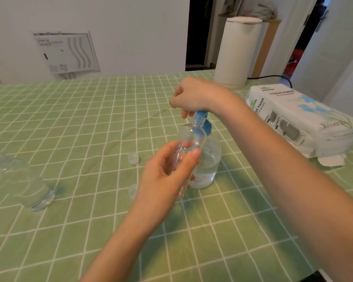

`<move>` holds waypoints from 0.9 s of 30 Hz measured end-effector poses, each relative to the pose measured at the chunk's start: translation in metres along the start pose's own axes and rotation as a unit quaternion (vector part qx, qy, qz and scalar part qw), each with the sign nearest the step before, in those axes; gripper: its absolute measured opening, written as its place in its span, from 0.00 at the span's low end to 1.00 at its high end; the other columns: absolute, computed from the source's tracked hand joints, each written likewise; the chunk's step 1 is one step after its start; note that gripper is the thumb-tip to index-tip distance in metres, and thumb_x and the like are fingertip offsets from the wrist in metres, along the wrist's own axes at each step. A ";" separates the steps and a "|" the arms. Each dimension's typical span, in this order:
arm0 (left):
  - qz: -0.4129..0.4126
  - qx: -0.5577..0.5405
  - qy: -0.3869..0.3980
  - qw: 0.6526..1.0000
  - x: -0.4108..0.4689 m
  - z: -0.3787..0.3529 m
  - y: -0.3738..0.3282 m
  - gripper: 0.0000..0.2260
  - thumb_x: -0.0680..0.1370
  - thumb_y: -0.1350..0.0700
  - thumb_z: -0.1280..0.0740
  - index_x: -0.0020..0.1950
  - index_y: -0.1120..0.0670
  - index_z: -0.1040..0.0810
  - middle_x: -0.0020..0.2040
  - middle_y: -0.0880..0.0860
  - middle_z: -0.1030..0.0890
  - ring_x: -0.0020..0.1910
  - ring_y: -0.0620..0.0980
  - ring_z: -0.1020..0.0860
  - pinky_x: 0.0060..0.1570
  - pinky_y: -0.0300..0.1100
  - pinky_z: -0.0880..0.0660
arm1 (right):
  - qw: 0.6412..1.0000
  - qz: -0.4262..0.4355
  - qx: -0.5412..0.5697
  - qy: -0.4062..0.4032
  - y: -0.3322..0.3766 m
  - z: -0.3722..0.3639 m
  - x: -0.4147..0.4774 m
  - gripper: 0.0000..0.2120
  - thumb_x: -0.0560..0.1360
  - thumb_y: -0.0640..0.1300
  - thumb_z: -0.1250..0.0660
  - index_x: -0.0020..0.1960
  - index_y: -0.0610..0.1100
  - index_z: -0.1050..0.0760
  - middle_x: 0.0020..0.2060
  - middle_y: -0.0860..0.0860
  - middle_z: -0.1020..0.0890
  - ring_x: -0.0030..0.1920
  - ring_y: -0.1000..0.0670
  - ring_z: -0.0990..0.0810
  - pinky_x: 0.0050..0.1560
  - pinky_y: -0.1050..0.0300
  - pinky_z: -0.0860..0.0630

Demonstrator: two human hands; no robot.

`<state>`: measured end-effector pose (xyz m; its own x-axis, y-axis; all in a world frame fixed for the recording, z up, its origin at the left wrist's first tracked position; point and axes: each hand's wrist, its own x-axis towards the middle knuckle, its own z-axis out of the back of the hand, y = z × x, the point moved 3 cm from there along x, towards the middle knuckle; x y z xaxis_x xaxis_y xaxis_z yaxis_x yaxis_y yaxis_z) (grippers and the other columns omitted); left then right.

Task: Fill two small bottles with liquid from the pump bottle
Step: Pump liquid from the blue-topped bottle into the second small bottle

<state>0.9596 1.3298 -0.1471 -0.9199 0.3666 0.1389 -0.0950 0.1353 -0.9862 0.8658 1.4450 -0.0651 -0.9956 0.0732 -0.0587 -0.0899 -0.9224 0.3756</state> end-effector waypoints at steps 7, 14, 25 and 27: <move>0.000 -0.010 -0.005 1.000 0.000 -0.001 0.000 0.18 0.64 0.44 0.33 0.50 0.49 0.21 0.37 0.48 0.17 0.30 0.41 0.23 0.31 0.31 0.27 | 0.999 -0.004 0.035 0.014 -0.002 -0.002 -0.005 0.11 0.77 0.44 0.40 0.48 0.43 0.20 0.43 0.46 0.16 0.52 0.44 0.17 0.51 0.54 0.23; 0.010 -0.011 -0.005 1.000 -0.002 -0.001 0.004 0.17 0.64 0.47 0.33 0.51 0.51 0.21 0.40 0.57 0.17 0.32 0.44 0.24 0.31 0.31 0.26 | 0.998 -0.018 0.050 0.041 -0.006 -0.013 -0.005 0.11 0.77 0.44 0.41 0.48 0.43 0.21 0.49 0.43 0.15 0.55 0.42 0.18 0.57 0.50 0.24; -0.005 -0.007 -0.002 1.000 -0.001 -0.001 0.000 0.19 0.62 0.41 0.32 0.49 0.47 0.21 0.40 0.50 0.16 0.32 0.41 0.22 0.32 0.31 0.26 | 0.999 0.009 0.041 -0.014 0.000 0.001 -0.003 0.17 0.77 0.44 0.41 0.60 0.35 0.23 0.45 0.43 0.14 0.41 0.50 0.23 0.54 0.51 0.23; -0.003 -0.007 -0.005 1.000 -0.001 -0.001 0.000 0.18 0.62 0.41 0.32 0.49 0.46 0.21 0.40 0.51 0.16 0.32 0.42 0.21 0.32 0.32 0.26 | 0.999 0.008 0.042 -0.013 0.000 0.000 -0.002 0.17 0.77 0.44 0.41 0.60 0.35 0.23 0.46 0.43 0.15 0.42 0.49 0.23 0.55 0.50 0.23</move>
<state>0.9607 1.3307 -0.1467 -0.9230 0.3570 0.1436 -0.0947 0.1508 -0.9840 0.8681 1.4450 -0.0648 -0.9971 0.0707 -0.0282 -0.0757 -0.8884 0.4527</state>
